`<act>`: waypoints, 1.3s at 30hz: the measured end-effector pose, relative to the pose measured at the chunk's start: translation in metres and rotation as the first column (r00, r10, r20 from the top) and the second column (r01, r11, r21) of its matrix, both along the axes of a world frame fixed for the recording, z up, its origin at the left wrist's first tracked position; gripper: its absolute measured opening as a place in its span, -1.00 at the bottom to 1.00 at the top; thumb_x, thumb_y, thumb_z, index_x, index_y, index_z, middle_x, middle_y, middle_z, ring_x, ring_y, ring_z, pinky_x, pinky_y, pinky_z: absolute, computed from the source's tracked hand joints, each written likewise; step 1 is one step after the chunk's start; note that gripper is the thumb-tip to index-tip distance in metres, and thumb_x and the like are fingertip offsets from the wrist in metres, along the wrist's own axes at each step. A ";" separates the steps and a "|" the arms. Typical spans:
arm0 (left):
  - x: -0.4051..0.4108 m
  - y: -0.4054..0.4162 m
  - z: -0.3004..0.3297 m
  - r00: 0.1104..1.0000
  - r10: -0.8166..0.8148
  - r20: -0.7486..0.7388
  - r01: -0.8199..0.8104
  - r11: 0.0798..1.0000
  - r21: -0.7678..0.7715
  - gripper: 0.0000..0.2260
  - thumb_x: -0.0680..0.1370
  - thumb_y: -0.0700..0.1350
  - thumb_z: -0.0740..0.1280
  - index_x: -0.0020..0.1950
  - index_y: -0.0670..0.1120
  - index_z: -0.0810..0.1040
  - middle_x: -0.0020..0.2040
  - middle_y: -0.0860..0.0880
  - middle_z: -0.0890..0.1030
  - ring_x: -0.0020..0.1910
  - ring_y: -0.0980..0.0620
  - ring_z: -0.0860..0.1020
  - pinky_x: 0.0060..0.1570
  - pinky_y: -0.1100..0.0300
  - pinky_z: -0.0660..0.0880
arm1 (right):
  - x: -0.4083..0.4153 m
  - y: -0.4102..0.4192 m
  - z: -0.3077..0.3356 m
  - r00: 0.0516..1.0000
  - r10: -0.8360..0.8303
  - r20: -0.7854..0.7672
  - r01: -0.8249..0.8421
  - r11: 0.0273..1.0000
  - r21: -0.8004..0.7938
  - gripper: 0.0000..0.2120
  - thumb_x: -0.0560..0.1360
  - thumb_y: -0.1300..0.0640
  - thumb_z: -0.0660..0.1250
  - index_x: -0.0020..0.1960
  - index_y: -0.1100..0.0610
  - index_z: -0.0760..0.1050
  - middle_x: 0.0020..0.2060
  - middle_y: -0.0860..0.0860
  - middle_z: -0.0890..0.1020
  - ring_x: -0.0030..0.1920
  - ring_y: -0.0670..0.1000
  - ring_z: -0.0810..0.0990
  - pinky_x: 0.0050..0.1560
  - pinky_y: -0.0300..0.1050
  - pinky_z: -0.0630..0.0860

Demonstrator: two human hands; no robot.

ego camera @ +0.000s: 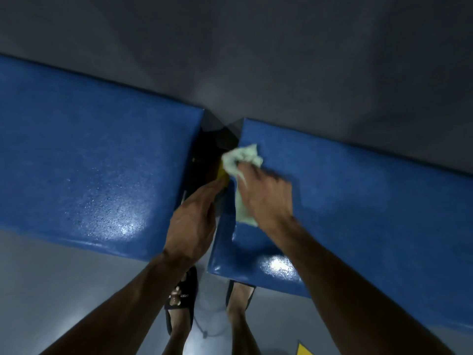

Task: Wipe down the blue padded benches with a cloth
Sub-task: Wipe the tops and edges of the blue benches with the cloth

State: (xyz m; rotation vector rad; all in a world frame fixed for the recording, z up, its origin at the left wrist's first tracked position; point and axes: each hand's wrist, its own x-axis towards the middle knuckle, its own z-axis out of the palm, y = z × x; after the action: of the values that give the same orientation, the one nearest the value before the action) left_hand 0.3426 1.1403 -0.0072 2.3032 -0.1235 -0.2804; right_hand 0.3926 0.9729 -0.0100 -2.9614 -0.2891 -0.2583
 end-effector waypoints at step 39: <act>0.021 -0.018 -0.005 0.976 -0.161 -0.148 0.177 0.979 0.104 -0.65 0.61 -0.05 0.18 0.38 0.03 0.50 0.25 0.02 0.61 0.18 -0.03 0.56 0.09 0.12 0.51 | 0.079 0.028 -0.004 0.937 0.016 -0.349 -0.073 0.986 -0.153 -0.79 0.58 0.07 0.15 0.05 -0.02 0.56 -0.10 -0.01 0.67 -0.16 0.09 0.64 -0.32 -0.10 0.25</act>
State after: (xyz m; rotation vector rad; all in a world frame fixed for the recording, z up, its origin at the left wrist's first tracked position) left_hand 0.3641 1.1221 -0.0125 2.3834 -0.2389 -0.5471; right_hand 0.4714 1.0005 -0.0139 -3.0794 -0.3444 0.3084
